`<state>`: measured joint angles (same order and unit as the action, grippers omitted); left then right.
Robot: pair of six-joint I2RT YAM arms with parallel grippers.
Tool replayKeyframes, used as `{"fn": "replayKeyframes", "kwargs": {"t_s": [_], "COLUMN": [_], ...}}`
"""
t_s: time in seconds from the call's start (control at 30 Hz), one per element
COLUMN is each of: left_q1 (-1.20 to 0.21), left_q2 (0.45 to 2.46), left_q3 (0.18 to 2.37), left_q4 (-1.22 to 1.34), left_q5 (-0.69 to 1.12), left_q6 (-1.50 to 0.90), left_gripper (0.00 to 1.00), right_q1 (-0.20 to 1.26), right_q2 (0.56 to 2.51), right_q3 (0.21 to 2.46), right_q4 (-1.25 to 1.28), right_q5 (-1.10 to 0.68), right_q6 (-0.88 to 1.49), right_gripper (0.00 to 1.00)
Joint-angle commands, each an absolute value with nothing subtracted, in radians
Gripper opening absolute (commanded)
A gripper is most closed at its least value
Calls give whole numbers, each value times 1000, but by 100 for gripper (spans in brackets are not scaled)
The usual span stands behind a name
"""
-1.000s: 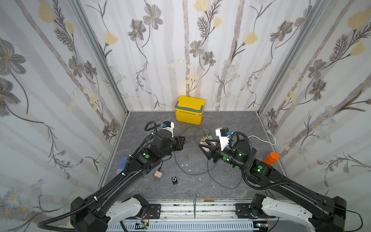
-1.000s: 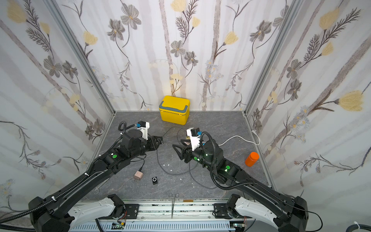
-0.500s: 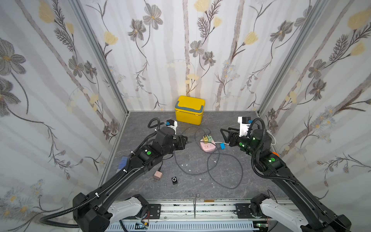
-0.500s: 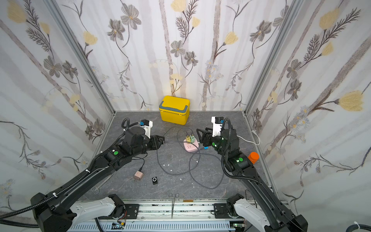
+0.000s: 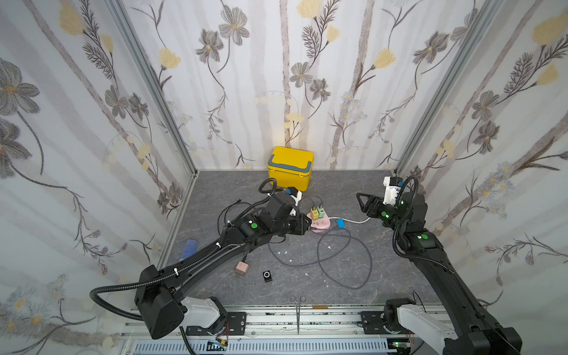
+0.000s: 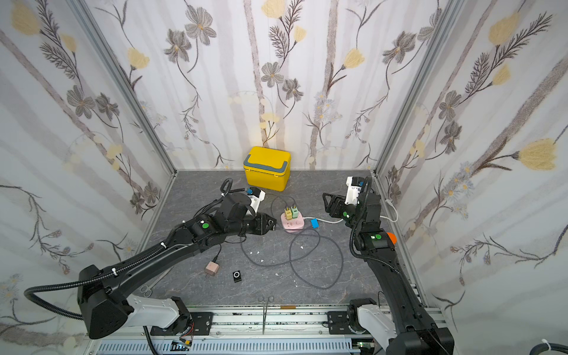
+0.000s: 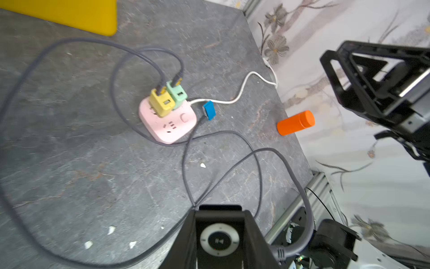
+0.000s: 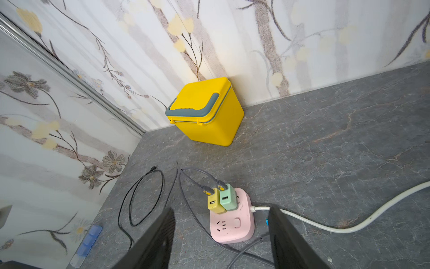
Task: Charge mp3
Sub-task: Place the MP3 player at the center of the board.
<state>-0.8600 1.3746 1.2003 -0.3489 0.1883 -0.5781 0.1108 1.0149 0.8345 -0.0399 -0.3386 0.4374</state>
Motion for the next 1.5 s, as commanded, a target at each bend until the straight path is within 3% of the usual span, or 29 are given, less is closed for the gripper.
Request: {"fn": "replayKeyframes", "kwargs": {"t_s": [0.0, 0.27, 0.6, 1.07, 1.47], "left_q1": [-892, -965, -960, -914, -823], "left_q2": [1417, 1479, 1494, 1681, 1681], "left_q3": [1233, 1384, 1562, 1495, 1202], "left_q4": [-278, -309, -472, -509, -456], "left_q5": [251, 292, 334, 70, 18], "left_q6": [-592, -560, -448, -494, -576], "left_gripper": [13, 13, 14, 13, 15], "right_q1": [98, 86, 79, 77, 80], "right_q2": [1027, 1043, 1036, 1037, 1109], "right_q3": [827, 823, 847, 841, 827], "right_q4": [-4, -3, -15, -18, 21], "right_q5": [-380, -392, -393, -382, -442], "right_q6": [446, 446, 446, 449, 455], "right_gripper": [63, 63, 63, 62, 60]}}
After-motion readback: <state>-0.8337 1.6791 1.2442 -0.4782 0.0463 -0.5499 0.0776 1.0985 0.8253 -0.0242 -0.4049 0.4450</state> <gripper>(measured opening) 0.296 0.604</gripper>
